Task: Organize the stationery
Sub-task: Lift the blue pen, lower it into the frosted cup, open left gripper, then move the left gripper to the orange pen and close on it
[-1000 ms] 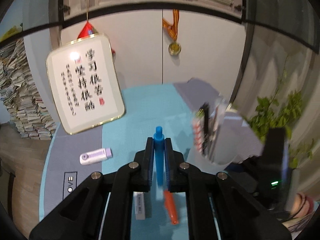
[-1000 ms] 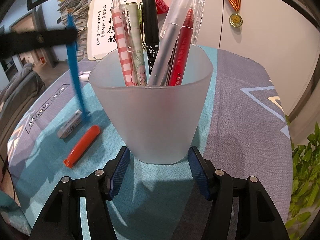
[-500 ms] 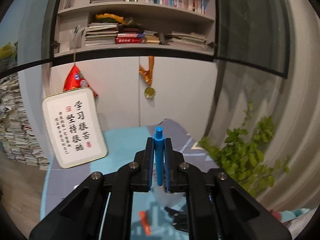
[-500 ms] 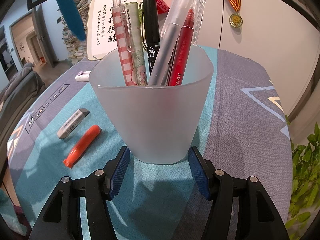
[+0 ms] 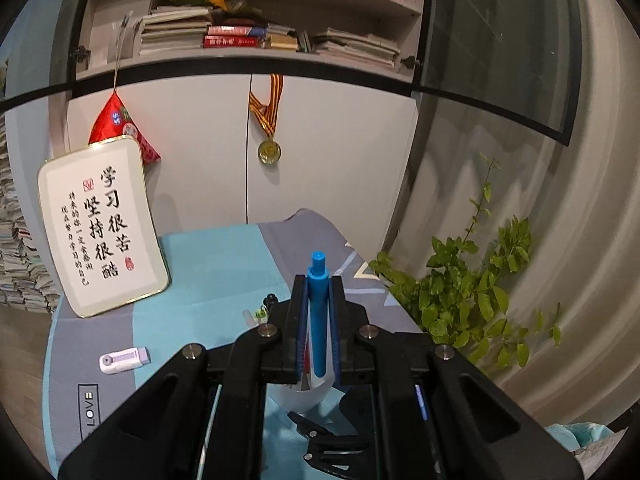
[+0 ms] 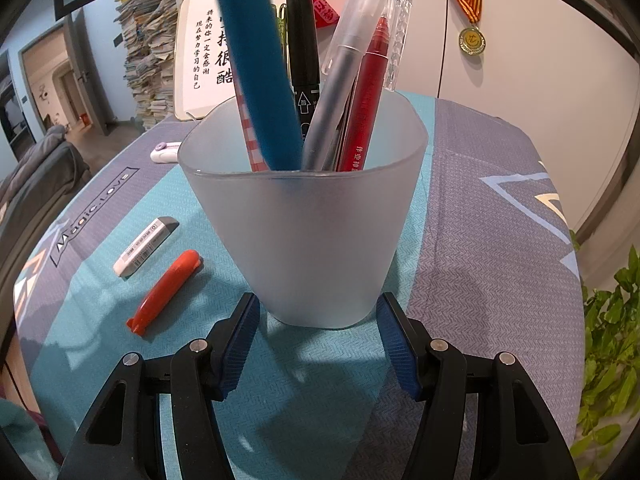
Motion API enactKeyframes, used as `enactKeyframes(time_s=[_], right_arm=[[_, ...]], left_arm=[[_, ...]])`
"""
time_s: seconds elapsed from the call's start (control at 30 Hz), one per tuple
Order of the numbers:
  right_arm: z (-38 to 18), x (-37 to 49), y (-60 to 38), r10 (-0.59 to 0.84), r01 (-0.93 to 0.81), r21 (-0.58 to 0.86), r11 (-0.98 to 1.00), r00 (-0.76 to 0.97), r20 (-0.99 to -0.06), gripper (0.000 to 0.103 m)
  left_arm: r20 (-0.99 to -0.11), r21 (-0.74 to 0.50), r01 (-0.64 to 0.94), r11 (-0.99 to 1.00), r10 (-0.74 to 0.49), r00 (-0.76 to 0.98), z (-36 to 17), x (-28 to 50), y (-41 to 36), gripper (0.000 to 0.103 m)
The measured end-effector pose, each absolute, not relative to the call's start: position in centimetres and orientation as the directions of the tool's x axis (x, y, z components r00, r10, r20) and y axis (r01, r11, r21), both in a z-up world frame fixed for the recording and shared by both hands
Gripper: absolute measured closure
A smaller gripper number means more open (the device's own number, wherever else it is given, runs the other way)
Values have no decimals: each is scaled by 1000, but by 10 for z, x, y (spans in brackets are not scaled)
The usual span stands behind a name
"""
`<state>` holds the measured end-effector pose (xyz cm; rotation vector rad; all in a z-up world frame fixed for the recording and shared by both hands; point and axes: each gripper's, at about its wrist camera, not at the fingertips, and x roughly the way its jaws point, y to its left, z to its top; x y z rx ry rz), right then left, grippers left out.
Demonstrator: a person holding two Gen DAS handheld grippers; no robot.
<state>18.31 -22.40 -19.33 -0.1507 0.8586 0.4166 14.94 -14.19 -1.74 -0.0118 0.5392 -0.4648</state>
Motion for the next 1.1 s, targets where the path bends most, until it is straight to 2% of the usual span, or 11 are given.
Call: enactKeyframes(time_s=[0.5,0.73,0.97,1.03,1.1], right_arm=[[-193,183,-224,295,-416,36,909,579,-760,40],[-193,184,-225,294,-416,34,909,579,-761,40],[-193,183,-224,293,-416,33,909,579,-761,40],[-193,183,-225,293,-416,33,909,579,-761,40],[-193,183,-224,293,-416,33,909,579,-761,40]], left_arm=[[-590,-83,447,891,-406,698,-47,168,-165,95],[-588,-77,436,897,-394,707,-45,166,-161,94],[-596,-43,380,924,-329,732,-47,162,-137,94],[-624,-32,364,931,-303,720,-56,161,-131,85],[-657,-11,341,940,-264,706,-71,160,-125,61]])
